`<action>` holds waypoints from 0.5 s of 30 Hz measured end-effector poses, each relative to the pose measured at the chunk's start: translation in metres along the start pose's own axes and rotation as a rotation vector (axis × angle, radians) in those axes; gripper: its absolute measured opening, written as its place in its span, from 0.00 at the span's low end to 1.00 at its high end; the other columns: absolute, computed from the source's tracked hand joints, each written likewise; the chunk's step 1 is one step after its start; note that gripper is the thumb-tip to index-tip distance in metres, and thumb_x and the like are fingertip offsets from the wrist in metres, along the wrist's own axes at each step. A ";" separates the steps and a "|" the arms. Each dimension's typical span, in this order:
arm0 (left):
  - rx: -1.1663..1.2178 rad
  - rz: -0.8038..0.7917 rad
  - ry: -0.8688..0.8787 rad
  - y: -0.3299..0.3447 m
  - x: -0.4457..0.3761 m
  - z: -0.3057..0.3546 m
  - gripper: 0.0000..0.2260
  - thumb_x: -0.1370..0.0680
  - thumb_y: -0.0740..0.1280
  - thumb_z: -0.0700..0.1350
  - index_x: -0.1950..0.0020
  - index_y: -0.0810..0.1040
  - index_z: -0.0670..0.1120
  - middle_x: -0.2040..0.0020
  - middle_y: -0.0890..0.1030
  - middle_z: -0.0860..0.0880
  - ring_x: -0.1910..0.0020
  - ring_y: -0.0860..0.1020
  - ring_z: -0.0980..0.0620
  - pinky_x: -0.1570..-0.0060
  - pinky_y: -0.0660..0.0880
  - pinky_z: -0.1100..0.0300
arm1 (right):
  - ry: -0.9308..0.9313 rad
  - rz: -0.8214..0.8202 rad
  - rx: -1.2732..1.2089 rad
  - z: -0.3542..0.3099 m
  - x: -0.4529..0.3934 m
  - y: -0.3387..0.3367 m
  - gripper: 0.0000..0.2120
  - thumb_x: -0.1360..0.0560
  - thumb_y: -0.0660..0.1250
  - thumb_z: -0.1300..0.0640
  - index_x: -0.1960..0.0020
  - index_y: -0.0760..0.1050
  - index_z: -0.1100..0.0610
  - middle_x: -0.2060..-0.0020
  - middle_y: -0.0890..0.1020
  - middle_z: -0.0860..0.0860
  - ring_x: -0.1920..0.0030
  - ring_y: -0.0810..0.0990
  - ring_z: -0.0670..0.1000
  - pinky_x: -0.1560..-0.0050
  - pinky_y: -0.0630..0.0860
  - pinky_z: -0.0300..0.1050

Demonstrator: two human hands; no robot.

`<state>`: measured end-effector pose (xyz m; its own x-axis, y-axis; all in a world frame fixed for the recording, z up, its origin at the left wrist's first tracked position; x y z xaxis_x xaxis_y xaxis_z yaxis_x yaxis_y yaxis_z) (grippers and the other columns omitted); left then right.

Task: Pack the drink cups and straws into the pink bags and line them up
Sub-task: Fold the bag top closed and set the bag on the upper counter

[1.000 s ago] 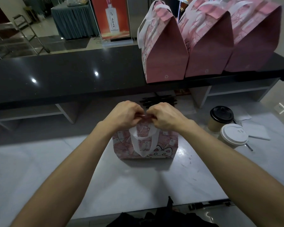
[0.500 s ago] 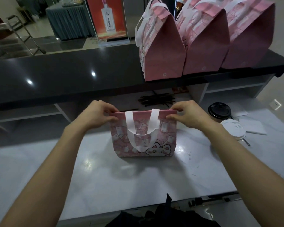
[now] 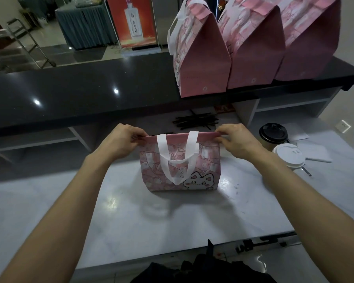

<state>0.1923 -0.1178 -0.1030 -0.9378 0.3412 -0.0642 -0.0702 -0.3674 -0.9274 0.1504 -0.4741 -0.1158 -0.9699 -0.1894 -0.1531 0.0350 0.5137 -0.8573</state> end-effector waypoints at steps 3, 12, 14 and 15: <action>-0.026 0.037 0.010 -0.003 0.000 0.003 0.12 0.19 0.76 0.38 0.41 0.89 0.53 0.54 0.85 0.60 0.54 0.83 0.62 0.46 0.85 0.55 | -0.011 0.023 0.009 -0.001 0.005 0.002 0.05 0.16 0.71 0.58 0.47 0.86 0.53 0.59 0.78 0.37 0.58 0.78 0.43 0.55 0.74 0.44; 0.044 0.437 -0.231 -0.009 0.015 0.008 0.17 0.21 0.79 0.51 0.38 0.75 0.54 0.53 0.81 0.56 0.55 0.82 0.53 0.52 0.83 0.48 | -0.043 0.292 0.029 -0.027 0.052 -0.023 0.07 0.20 0.74 0.54 0.53 0.89 0.54 0.67 0.84 0.47 0.68 0.79 0.50 0.64 0.76 0.45; 0.145 0.384 -0.278 0.006 0.029 0.000 0.12 0.19 0.77 0.51 0.41 0.76 0.54 0.56 0.82 0.57 0.56 0.83 0.53 0.51 0.84 0.49 | -0.094 0.204 -0.011 -0.042 0.067 -0.013 0.09 0.20 0.74 0.50 0.54 0.89 0.53 0.66 0.86 0.47 0.67 0.83 0.50 0.63 0.81 0.49; 0.186 0.358 -0.294 0.014 0.037 -0.003 0.10 0.18 0.76 0.51 0.42 0.77 0.54 0.56 0.84 0.56 0.55 0.84 0.53 0.50 0.84 0.48 | -0.129 0.166 -0.042 -0.051 0.074 -0.007 0.12 0.21 0.75 0.46 0.54 0.90 0.53 0.64 0.87 0.47 0.65 0.84 0.49 0.61 0.82 0.50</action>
<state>0.1574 -0.1082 -0.1195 -0.9685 -0.0831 -0.2345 0.2389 -0.5744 -0.7830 0.0659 -0.4486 -0.0964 -0.9124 -0.2035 -0.3550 0.1794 0.5808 -0.7940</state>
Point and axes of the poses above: each hand's wrist, its own x-axis away from the middle knuckle, its own y-axis out of the palm, z = x × y, the point moved 8 cm from there along -x, towards the middle knuckle
